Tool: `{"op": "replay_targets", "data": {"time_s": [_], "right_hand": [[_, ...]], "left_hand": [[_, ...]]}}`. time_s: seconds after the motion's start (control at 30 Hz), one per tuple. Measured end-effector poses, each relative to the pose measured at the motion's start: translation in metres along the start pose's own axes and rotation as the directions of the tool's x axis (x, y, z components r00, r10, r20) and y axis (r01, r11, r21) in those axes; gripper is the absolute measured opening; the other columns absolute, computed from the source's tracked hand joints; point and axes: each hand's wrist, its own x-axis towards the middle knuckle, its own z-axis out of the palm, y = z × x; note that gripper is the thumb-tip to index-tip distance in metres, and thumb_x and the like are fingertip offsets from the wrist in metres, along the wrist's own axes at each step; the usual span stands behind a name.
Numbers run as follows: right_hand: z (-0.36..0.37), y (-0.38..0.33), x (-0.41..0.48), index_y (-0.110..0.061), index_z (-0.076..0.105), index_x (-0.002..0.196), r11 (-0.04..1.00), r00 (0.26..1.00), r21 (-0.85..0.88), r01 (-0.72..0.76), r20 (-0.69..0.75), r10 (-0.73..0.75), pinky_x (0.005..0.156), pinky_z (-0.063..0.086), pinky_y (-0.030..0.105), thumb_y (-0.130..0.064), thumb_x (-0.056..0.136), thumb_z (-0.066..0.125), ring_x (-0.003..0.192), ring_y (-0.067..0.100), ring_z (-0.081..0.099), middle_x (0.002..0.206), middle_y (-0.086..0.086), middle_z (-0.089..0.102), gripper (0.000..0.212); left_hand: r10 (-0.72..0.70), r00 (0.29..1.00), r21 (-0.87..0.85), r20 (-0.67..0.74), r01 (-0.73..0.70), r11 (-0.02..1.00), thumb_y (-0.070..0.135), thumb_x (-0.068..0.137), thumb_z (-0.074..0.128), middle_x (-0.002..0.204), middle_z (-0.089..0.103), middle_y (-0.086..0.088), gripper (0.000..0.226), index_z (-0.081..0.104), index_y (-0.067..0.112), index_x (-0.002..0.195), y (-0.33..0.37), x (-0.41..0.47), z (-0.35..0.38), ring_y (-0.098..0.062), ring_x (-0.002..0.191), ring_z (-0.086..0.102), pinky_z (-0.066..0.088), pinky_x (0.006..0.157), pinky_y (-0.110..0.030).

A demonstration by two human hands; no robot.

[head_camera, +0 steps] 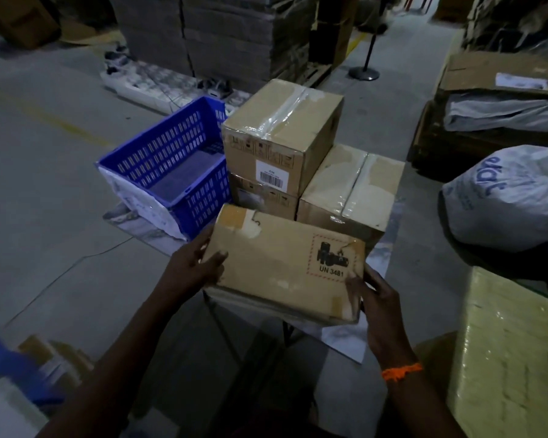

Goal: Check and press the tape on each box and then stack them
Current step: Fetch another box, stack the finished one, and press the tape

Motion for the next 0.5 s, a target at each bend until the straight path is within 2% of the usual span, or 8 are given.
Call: {"op": "replay_targets", "data": {"time_s": [0.07,0.1,0.17,0.2,0.3,0.4,0.5], "right_hand": [[-0.011,-0.004,0.002,-0.017,0.070,0.130,0.998,0.998,-0.057,0.036,-0.039,-0.038,0.080,0.063,0.033,-0.009,0.095,0.070,0.101,0.018,0.076,0.109,-0.002,0.079,0.036],[-0.014,-0.006,0.003,-0.018,0.071,0.128,0.997,0.997,-0.067,0.051,-0.057,-0.054,0.076,0.062,0.029,-0.007,0.096,0.070,0.098,0.015,0.076,0.106,-0.004,0.080,0.034],[-0.020,-0.005,0.006,-0.020,0.072,0.124,0.994,0.993,-0.082,0.068,-0.086,-0.075,0.071,0.059,0.021,-0.006,0.096,0.070,0.093,0.010,0.076,0.099,-0.011,0.080,0.031],[-0.021,-0.005,0.006,-0.020,0.071,0.123,0.993,0.992,-0.088,0.075,-0.095,-0.083,0.070,0.058,0.019,-0.006,0.096,0.069,0.091,0.007,0.075,0.096,-0.013,0.080,0.030],[-0.022,0.002,0.010,-0.023,0.070,0.122,0.992,0.989,-0.100,0.079,-0.114,-0.090,0.068,0.056,0.015,-0.009,0.098,0.068,0.088,0.001,0.074,0.094,-0.017,0.078,0.028],[-0.020,0.003,0.015,-0.030,0.068,0.124,0.990,0.990,-0.113,0.078,-0.105,-0.090,0.071,0.058,0.018,-0.016,0.100,0.066,0.093,0.004,0.074,0.098,-0.018,0.078,0.027],[-0.021,-0.001,0.020,-0.030,0.069,0.126,0.992,0.996,-0.116,0.053,-0.071,-0.061,0.077,0.060,0.023,-0.017,0.100,0.066,0.096,0.008,0.075,0.105,-0.009,0.079,0.029]], "left_hand": [[-0.035,0.998,0.014,0.051,0.034,0.999,0.048,0.092,0.069,0.140,0.056,0.003,0.061,0.045,0.039,0.148,-0.013,-0.003,0.012,-0.011,0.111,0.063,0.057,0.078,-0.021],[-0.048,0.996,0.038,0.077,0.045,0.998,0.060,0.087,0.068,0.144,0.055,0.003,0.068,0.046,0.041,0.148,-0.019,-0.003,0.018,-0.018,0.120,0.060,0.058,0.087,-0.032],[-0.052,0.995,0.055,0.085,0.047,0.997,0.073,0.076,0.063,0.146,0.055,0.001,0.082,0.045,0.039,0.149,-0.027,0.000,0.027,-0.025,0.126,0.058,0.055,0.098,-0.050],[-0.051,0.996,0.061,0.075,0.047,0.997,0.073,0.075,0.061,0.147,0.055,0.001,0.084,0.046,0.037,0.150,-0.029,0.003,0.030,-0.025,0.126,0.058,0.053,0.100,-0.053],[-0.077,0.996,0.077,0.048,0.073,0.994,0.064,0.080,0.063,0.147,0.055,-0.001,0.077,0.047,0.033,0.148,-0.023,0.013,0.039,-0.025,0.127,0.056,0.051,0.102,-0.054],[-0.156,0.986,0.069,0.059,0.152,0.986,0.043,0.092,0.069,0.144,0.055,-0.007,0.062,0.047,0.024,0.147,-0.020,0.029,0.046,-0.026,0.125,0.056,0.051,0.101,-0.052],[-0.250,0.962,-0.009,0.112,0.253,0.967,0.031,0.093,0.071,0.140,0.056,-0.006,0.057,0.049,0.024,0.145,-0.011,0.042,0.047,-0.027,0.121,0.056,0.052,0.099,-0.052]]}}
